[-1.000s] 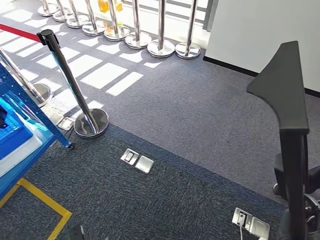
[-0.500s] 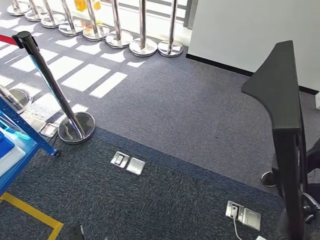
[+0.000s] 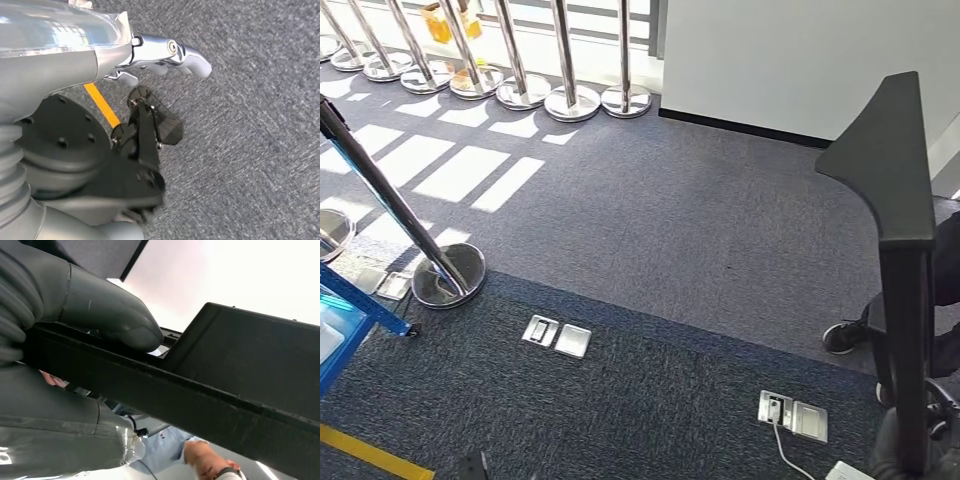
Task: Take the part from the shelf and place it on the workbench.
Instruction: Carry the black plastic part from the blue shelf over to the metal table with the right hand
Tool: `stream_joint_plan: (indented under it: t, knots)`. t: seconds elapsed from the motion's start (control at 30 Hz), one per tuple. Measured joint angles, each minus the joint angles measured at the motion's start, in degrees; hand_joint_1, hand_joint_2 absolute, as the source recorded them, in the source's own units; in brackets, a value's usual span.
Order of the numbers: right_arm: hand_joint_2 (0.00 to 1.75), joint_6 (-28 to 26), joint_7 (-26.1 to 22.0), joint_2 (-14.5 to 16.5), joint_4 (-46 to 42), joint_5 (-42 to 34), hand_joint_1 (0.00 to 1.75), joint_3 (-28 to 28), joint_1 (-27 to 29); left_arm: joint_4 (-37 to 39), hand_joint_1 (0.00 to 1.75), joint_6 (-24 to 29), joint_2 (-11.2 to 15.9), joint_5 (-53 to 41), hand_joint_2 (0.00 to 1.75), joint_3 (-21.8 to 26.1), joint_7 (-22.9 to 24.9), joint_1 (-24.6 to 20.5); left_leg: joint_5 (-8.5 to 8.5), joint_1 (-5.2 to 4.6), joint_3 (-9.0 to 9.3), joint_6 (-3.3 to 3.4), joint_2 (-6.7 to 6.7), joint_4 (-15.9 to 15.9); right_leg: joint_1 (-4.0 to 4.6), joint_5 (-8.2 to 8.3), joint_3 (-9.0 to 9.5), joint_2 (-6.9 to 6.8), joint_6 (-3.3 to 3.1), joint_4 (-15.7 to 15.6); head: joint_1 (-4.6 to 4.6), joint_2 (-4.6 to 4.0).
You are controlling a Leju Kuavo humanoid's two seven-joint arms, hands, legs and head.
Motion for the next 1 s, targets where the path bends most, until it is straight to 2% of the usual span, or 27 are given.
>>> stream_joint_plan:
  t: [0.03, 0.07, 0.13, 0.17, 0.2, 0.23, 0.3, 0.37, 0.43, 0.47, 0.5, 0.53, 0.57, 0.6, 0.67, 0.7, 0.77, 0.83, 0.87, 0.9, 0.93, 1.0]
  knots:
    - [1.75, 0.0, 0.1, 0.0, 0.2, 0.0, 1.75, 0.0, -0.1, 0.0, 0.00, 0.0, 0.0, 0.0, 1.75, 0.0, 0.0, 0.0, 0.42, -0.01, -0.75, 0.02, -0.08, 0.9, 0.05, -0.07, 0.09, 0.47, -0.04, 0.0, 0.01, 0.00]
    - [1.75, 0.0, 0.2, 0.0, 0.3, 0.0, 1.75, 0.0, -0.1, 0.0, 0.00, 0.0, 0.0, 0.0, 1.75, 0.0, 0.0, 0.0, 1.98, 0.00, -0.41, 0.10, -0.13, -0.5, 0.07, -0.17, 0.23, 0.98, -0.02, 0.1, 0.01, 0.00]
    - [1.75, 0.0, 0.3, 0.0, 0.5, 0.0, 1.75, 0.0, -0.2, 0.0, 0.00, 0.0, 0.0, 0.0, 1.75, 0.0, 0.1, 0.0, 6.30, 0.05, 2.45, 0.35, -0.92, -7.6, 0.04, -0.58, 0.49, 1.96, 0.21, 0.4, 0.02, 0.00]
    - [1.75, 0.0, 0.3, 0.0, 0.6, 0.0, 1.75, 0.0, -0.4, 0.0, 0.00, 0.0, 0.0, 0.0, 1.75, 0.0, 0.1, 0.0, 7.68, 0.11, 3.82, 0.46, -1.49, -10.9, 0.10, -0.85, 0.44, 2.43, 0.46, 0.8, 0.04, 0.00]
    - [1.75, 0.0, 0.3, 0.0, 0.6, 0.0, 1.75, 0.0, -0.5, 0.0, 0.00, 0.0, 0.1, 0.0, 1.75, 0.0, 0.1, -0.1, 8.33, 0.08, 4.68, 0.55, -2.01, -13.0, 0.09, -1.05, 0.31, 2.81, 0.74, 1.1, 0.06, 0.00]
    - [1.75, 0.0, 0.4, 0.0, 0.6, 0.0, 1.75, 0.0, -0.5, 0.0, 0.00, 0.0, 0.1, 0.0, 1.75, 0.0, 0.1, -0.1, 8.28, -0.01, 5.03, 0.68, -2.31, -13.8, 0.06, -1.17, 0.15, 3.12, 1.03, 1.3, 0.06, 0.00]
    - [1.75, 0.0, 0.4, -0.1, 0.6, 0.0, 1.75, 0.0, -0.6, 0.0, 0.00, 0.0, 0.0, 0.0, 1.75, 0.0, 0.1, -0.3, 8.31, -0.14, 5.07, 1.04, -1.99, -14.1, -0.11, -1.30, -0.04, 3.48, 1.60, 1.3, 0.04, 0.00]
    - [1.75, 0.0, 0.4, -0.1, 0.6, 0.0, 1.75, 0.0, -0.7, 0.0, 0.00, 0.0, 0.0, 0.0, 1.75, 0.0, 0.1, -0.4, 8.44, 0.03, 5.20, 1.60, -1.45, -14.4, -0.17, -2.57, -0.68, 2.33, 2.20, 2.9, 0.12, 0.00]
    - [1.75, 0.0, 0.4, -0.3, 0.6, 0.0, 1.75, 0.0, -0.9, 0.0, 0.00, 0.0, -0.1, 0.0, 1.75, 0.0, 0.1, -0.5, 8.45, 0.14, 5.28, 2.00, -0.74, -14.6, -0.34, -5.75, -3.39, 0.49, 2.83, 8.8, 0.19, 0.00]
    - [1.75, 0.0, 0.5, -0.3, 0.7, 0.0, 1.75, 0.1, -1.0, 0.0, 0.00, 0.0, -0.1, 0.0, 1.75, 0.0, 0.1, -0.5, 8.40, 0.13, 5.28, 2.10, -0.34, -14.6, -0.52, -7.43, -5.37, 0.00, 3.10, 12.8, 0.18, 0.00]
    - [1.75, 0.0, 0.6, -0.4, 0.9, -0.1, 1.75, 0.1, -1.1, 0.0, 0.00, 0.0, -0.1, 0.0, 1.75, 0.0, 0.2, -0.5, 8.33, 0.13, 5.29, 2.14, 0.04, -14.6, -0.71, -8.45, -7.06, -0.22, 3.32, 16.0, 0.18, 0.00]
    - [1.75, 0.0, 0.7, -0.5, 1.1, -0.1, 1.75, 0.1, -1.1, 0.0, 0.00, 0.0, 0.0, 0.0, 1.75, 0.0, 0.2, -0.4, 8.24, 0.13, 5.34, 2.14, 0.39, -14.6, -0.87, -8.45, -8.01, -0.37, 3.51, 17.6, 0.18, 0.00]
    - [1.75, 0.0, 0.8, -0.5, 1.2, -0.2, 1.75, 0.1, -1.2, 0.0, 0.00, 0.0, 0.0, 0.0, 1.75, 0.0, 0.2, -0.5, 8.14, 0.15, 5.45, 2.08, 0.68, -14.6, -1.00, -7.21, -7.77, -0.54, 3.65, 16.7, 0.18, 0.00]
    - [1.75, 0.0, 0.9, -0.6, 1.3, -0.2, 1.75, 0.1, -1.2, 0.0, 0.00, 0.0, -0.1, 0.0, 1.75, 0.0, 0.2, -0.5, 8.01, 0.18, 5.65, 1.98, 0.94, -14.6, -1.08, -5.12, -6.45, -0.82, 3.70, 13.6, 0.18, 0.00]
    - [1.75, 0.0, 0.9, -0.7, 1.4, -0.2, 1.75, 0.1, -1.4, 0.0, 0.00, 0.0, -0.1, 0.0, 1.75, 0.0, 0.2, -0.6, 7.69, 0.12, 6.08, 1.59, 1.39, -14.6, -0.92, -1.37, -2.74, -2.31, 3.54, 5.4, 0.18, 0.00]
    - [1.75, 0.0, 0.9, -0.7, 1.4, -0.2, 1.75, 0.1, -1.6, 0.0, 0.00, 0.0, -0.1, 0.0, 1.75, 0.0, 0.2, -0.6, 7.57, 0.03, 6.20, 1.34, 1.58, -14.6, -0.72, -0.56, -1.61, -2.82, 3.26, 2.8, 0.14, 0.00]
    - [1.75, 0.0, 1.0, -0.8, 1.5, -0.2, 1.75, 0.1, -1.7, 0.0, 0.00, 0.0, -0.1, 0.0, 1.75, 0.0, 0.2, -0.6, 7.43, -0.05, 6.40, 0.73, 2.09, -14.7, -0.24, -0.61, -1.18, -2.94, 2.58, 1.5, 0.09, 0.00]
    - [1.75, 0.0, 1.0, -0.8, 1.5, -0.2, 1.75, 0.1, -1.8, 0.0, 0.00, 0.0, -0.1, 0.1, 1.75, 0.0, 0.2, -0.7, 7.06, 0.10, 6.80, 0.05, 2.45, -14.8, -0.24, -0.42, -0.93, -2.13, 1.74, 1.1, 0.07, 0.00]
    - [1.75, 0.0, 1.0, -0.9, 1.4, -0.2, 1.75, 0.1, -1.8, 0.0, 0.00, 0.0, -0.1, 0.1, 1.75, 0.0, 0.2, -0.7, 6.35, 0.16, 6.67, -0.16, 2.16, -14.0, -0.33, -0.26, -0.71, -1.79, 1.26, 0.8, 0.06, 0.00]
    - [1.75, 0.0, 0.9, -0.9, 1.5, -0.2, 1.75, 0.2, -1.9, 0.0, 0.00, 0.0, -0.1, 0.0, 1.75, 0.0, 0.2, -0.7, 5.08, 0.17, 5.94, -0.25, 1.62, -12.1, -0.45, -0.12, -0.50, -1.46, 0.84, 0.5, 0.02, 0.00]
    - [1.75, 0.0, 0.9, -0.9, 1.5, -0.2, 1.75, 0.2, -2.0, 0.0, 0.00, 0.0, -0.1, 0.0, 1.75, 0.0, 0.2, -0.7, 3.35, 0.17, 4.51, -0.27, 0.91, -8.8, -0.51, -0.10, -0.39, -1.13, 0.53, 0.4, -0.01, 0.00]
    - [1.75, 0.0, 0.9, -0.9, 1.7, -0.3, 1.75, 0.2, -2.1, 0.0, 0.00, 0.0, 0.0, 0.0, 1.75, 0.0, 0.2, -0.6, 0.31, 0.08, 0.61, -0.26, 0.11, -1.1, -0.40, -0.19, -0.34, -0.24, 0.21, 0.5, -0.06, 0.00]
